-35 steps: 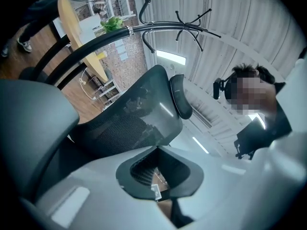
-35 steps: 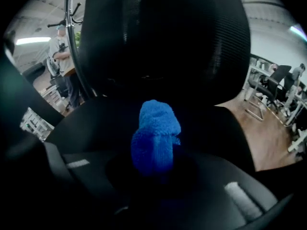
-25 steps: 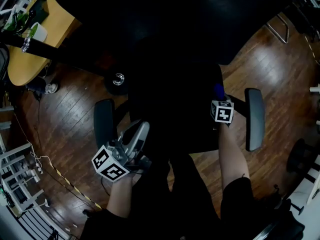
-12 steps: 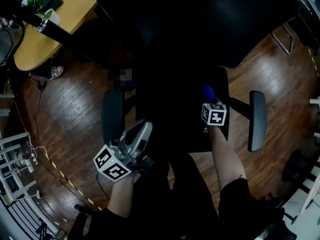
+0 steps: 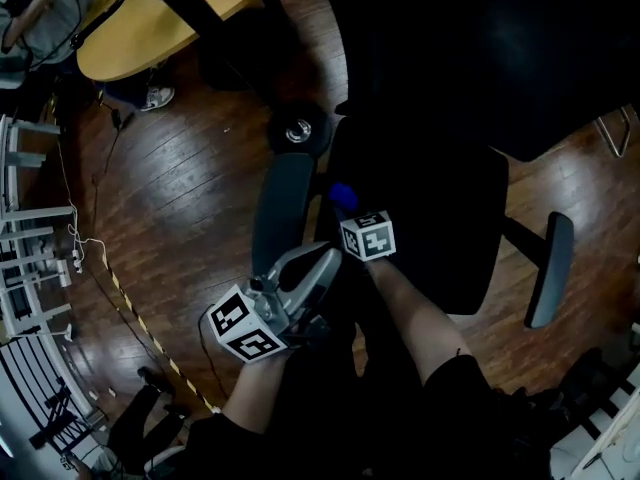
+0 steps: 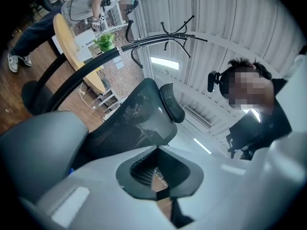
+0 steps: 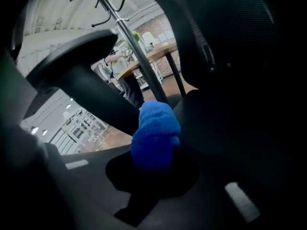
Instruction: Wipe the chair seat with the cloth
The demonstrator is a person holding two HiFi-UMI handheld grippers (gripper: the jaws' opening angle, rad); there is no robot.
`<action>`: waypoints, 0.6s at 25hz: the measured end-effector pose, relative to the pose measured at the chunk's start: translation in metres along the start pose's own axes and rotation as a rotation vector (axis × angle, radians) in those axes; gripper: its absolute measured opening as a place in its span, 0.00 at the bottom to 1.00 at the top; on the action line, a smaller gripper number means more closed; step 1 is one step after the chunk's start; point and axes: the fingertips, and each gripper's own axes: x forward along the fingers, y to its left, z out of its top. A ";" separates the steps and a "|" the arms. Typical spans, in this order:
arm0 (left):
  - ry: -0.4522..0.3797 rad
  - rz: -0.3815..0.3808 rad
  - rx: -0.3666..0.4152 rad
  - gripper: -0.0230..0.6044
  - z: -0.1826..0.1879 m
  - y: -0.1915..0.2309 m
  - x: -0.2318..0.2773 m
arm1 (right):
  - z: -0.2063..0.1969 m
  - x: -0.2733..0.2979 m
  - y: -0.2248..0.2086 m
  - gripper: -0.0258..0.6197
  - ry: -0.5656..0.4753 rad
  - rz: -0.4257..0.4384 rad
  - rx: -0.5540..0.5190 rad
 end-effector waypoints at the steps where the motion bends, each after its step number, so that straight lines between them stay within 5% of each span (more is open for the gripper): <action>1: -0.002 0.002 0.000 0.02 0.001 0.000 -0.003 | -0.002 0.003 0.002 0.10 -0.004 -0.003 -0.013; 5: -0.012 0.012 0.000 0.02 0.001 0.003 -0.011 | -0.012 -0.004 -0.007 0.10 -0.020 -0.032 -0.090; 15: 0.051 -0.056 -0.016 0.02 -0.012 -0.001 0.032 | -0.049 -0.115 -0.154 0.10 0.012 -0.382 0.000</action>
